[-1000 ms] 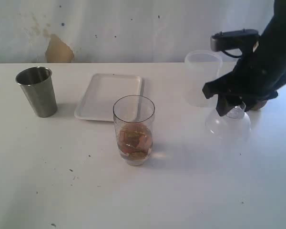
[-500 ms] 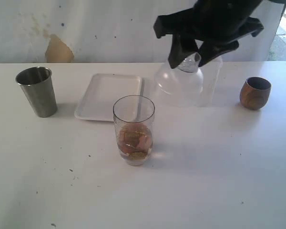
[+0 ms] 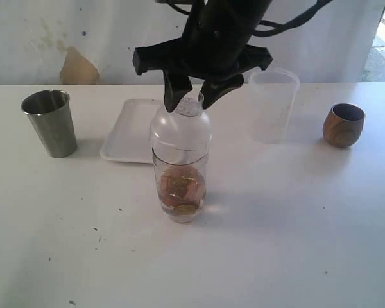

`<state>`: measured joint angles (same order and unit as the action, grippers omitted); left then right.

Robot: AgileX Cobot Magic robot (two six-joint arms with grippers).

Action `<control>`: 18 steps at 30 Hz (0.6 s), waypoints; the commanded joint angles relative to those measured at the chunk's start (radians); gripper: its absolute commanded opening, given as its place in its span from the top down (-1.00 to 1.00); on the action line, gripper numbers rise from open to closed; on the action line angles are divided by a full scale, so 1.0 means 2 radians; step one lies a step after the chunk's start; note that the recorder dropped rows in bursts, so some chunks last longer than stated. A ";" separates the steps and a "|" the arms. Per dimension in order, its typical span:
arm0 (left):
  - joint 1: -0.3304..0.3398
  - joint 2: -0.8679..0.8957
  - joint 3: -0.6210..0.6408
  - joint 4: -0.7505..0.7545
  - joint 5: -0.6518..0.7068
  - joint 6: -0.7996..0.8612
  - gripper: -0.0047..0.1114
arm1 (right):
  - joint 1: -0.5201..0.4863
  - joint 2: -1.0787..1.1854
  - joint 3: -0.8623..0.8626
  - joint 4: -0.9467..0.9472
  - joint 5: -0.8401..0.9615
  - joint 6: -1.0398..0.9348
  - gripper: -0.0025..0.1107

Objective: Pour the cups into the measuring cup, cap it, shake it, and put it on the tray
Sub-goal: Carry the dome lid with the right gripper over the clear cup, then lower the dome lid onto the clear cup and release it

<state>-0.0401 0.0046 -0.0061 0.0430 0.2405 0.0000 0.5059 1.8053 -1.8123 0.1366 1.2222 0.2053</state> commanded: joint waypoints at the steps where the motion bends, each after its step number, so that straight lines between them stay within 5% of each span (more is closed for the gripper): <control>1: 0.000 -0.002 0.003 -0.003 -0.004 0.000 0.92 | 0.001 0.014 -0.007 -0.012 -0.001 0.008 0.96; 18: 0.000 -0.002 0.003 -0.003 -0.004 0.000 0.92 | 0.013 0.022 -0.007 -0.024 -0.001 0.018 0.96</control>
<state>-0.0401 0.0046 -0.0061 0.0430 0.2405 0.0000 0.5233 1.8485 -1.8208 0.0927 1.2222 0.2259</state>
